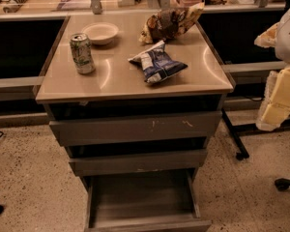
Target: Place blue chip bag into bottom drawer
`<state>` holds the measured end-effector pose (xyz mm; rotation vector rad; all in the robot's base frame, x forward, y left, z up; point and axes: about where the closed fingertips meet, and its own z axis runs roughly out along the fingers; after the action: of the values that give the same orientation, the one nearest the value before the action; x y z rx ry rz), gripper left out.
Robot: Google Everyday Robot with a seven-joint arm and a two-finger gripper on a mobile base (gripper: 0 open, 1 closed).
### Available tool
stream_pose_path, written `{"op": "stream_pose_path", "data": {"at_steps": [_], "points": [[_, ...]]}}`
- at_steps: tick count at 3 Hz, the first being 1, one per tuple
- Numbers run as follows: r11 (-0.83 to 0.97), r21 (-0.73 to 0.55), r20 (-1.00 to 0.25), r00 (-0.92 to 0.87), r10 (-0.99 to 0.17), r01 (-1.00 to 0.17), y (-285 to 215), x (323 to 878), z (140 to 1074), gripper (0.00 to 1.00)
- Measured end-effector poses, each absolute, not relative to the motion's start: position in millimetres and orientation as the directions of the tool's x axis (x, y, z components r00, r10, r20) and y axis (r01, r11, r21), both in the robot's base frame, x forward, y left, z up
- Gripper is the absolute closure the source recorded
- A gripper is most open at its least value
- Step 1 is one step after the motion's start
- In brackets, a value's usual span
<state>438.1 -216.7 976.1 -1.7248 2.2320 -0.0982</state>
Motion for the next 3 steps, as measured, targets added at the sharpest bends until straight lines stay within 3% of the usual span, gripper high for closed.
{"op": "stream_pose_path", "data": {"at_steps": [2,3], "points": [[0.225,-0.314,-0.228,-0.157,-0.961,-0.922,-212,448,978,0.00],[0.130,-0.411,-0.298,-0.002,-0.954,-0.902,-193,469,968,0.00]]}}
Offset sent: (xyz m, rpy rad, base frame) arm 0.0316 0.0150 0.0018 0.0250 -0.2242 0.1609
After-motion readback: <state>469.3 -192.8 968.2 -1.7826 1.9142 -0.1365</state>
